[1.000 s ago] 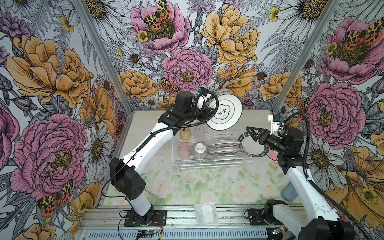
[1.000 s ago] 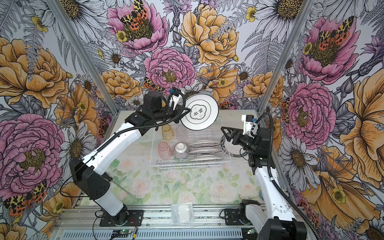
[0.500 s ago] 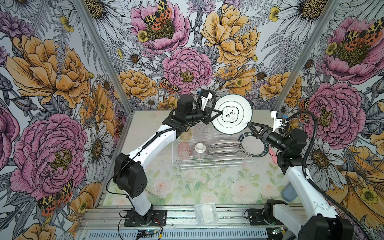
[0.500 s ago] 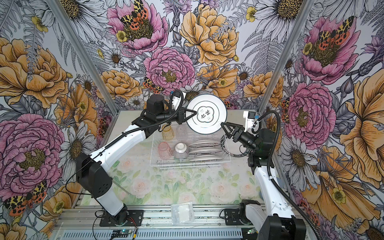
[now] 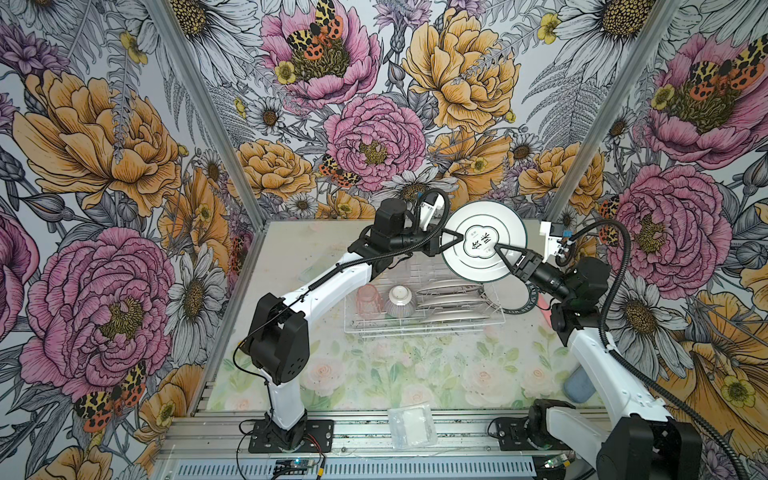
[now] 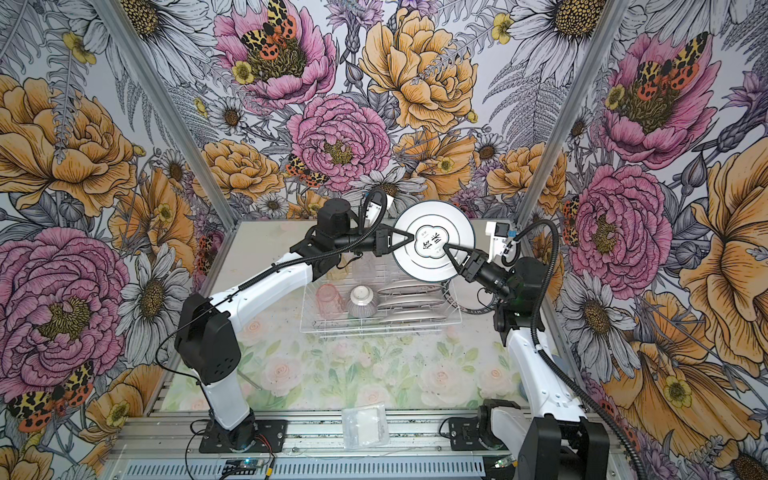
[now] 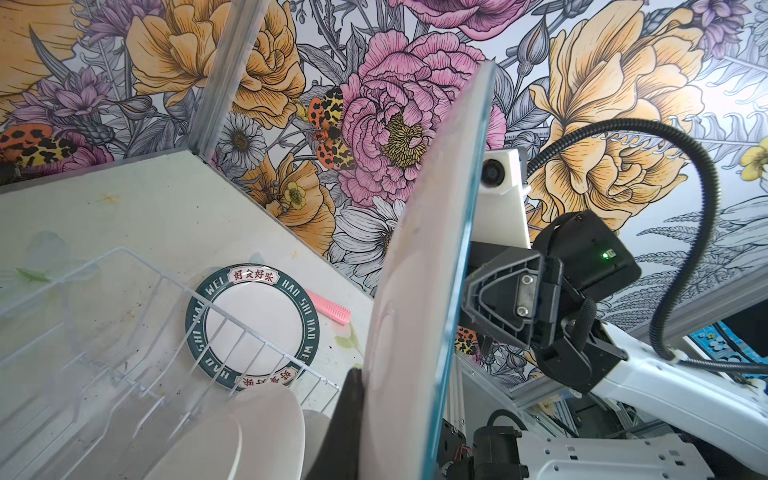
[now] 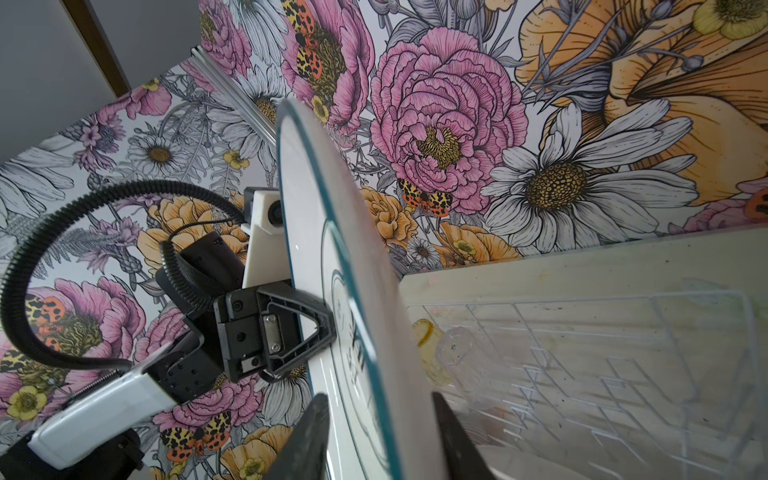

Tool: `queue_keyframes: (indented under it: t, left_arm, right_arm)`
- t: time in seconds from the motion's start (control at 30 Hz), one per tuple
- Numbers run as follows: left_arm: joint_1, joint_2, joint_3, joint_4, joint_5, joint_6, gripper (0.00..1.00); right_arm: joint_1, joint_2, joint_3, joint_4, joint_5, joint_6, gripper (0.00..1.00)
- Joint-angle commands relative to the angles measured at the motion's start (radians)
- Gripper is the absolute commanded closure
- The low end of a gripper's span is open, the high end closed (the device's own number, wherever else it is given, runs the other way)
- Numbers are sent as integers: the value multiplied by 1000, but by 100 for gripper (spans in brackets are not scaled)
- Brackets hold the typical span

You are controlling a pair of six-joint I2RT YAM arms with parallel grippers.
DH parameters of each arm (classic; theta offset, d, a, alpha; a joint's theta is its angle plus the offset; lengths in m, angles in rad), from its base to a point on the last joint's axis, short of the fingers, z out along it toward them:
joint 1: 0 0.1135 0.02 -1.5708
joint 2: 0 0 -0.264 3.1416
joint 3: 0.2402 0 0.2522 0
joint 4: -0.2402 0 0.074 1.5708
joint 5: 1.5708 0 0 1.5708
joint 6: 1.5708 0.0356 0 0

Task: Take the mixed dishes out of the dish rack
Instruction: 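Grasp the raised plate's rim with the right gripper from the left gripper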

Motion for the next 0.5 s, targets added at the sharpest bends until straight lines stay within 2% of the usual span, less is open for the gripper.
queue_keyframes:
  t: [0.0,0.17,0.2,0.37,0.43,0.47]
  left_arm:
    - [-4,21,6,97,31,-33,92]
    - [-5,24,2,96,34,-29,87]
    - [-5,23,-1,97,34,-29,84]
    - [-14,-5,-25,56,7,23,63]
    - [-30,-49,-39,-8,-40,105,49]
    - [-44,-71,-50,-49,-93,155,46]
  right_arm:
    - [9,2,1,42,-15,8,83]
    - [11,-1,4,31,-13,7,99]
    - [11,-2,4,29,-12,8,100]
    - [9,-12,10,12,19,4,100]
    - [6,-14,14,0,33,-1,100]
    - [2,-14,18,-10,39,-5,100]
